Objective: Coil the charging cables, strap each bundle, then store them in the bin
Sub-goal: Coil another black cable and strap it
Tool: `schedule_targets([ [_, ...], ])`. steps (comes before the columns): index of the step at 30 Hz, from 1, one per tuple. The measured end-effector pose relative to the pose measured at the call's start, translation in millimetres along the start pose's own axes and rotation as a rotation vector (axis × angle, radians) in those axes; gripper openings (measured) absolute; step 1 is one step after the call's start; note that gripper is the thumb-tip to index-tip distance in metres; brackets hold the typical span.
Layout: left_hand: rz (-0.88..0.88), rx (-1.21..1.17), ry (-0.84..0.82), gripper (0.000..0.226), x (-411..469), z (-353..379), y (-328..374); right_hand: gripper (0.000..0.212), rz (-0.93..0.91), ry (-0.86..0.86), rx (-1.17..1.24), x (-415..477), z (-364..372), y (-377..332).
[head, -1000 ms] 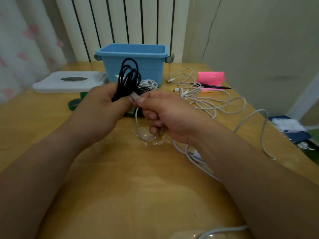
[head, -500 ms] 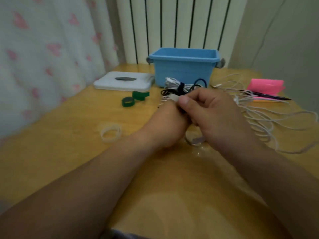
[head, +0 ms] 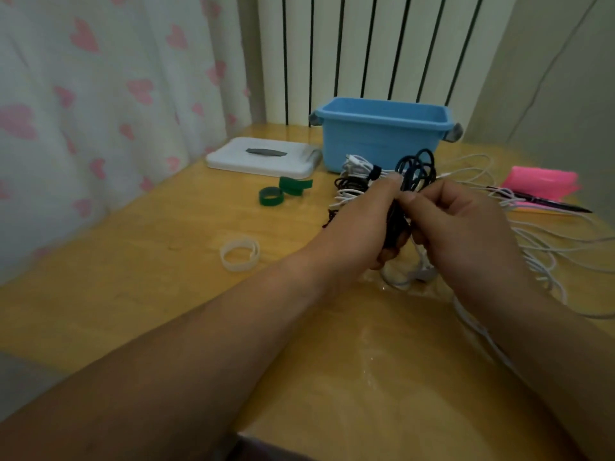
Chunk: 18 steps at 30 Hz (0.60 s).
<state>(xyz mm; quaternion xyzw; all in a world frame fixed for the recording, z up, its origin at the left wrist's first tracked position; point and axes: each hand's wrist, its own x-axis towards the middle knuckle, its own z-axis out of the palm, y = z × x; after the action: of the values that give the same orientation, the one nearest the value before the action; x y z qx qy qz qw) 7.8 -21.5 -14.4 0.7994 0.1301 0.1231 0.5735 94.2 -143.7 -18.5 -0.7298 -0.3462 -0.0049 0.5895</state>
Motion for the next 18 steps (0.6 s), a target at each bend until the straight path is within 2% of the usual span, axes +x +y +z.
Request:
schedule_targets([
  [3, -0.018, -0.265, 0.157, 0.048, -6.2, 3.2, 8.5, 0.02, -0.055, -0.033, 0.022, -2.6, 3.2, -1.6],
  [6, 0.054, -0.267, 0.252, 0.039, 1.2, 4.3, 5.0, 0.016, -0.084, -0.051, 0.011, -4.0, 5.9, -2.1],
  [9, 0.131, -0.136, 0.315, 0.046, 3.3, 3.6, -1.6, 0.016, -0.05, -0.037, 0.027, -4.1, 5.8, -0.4],
  [12, 0.16, -0.149, 0.308, 0.044, -0.1, 2.9, 0.0, 0.02, 0.038, -0.036, 0.123, -2.5, 5.1, 1.3],
  [15, 0.101, -0.404, 0.211, 0.034, 0.1, 1.3, 4.1, 0.018, 0.024, -0.009, 0.147, -1.6, 4.6, -0.7],
  [18, 0.093, -0.513, 0.152, 0.038, 1.7, 1.4, 3.4, 0.015, -0.018, 0.035, 0.151, -1.2, 3.0, -3.2],
])
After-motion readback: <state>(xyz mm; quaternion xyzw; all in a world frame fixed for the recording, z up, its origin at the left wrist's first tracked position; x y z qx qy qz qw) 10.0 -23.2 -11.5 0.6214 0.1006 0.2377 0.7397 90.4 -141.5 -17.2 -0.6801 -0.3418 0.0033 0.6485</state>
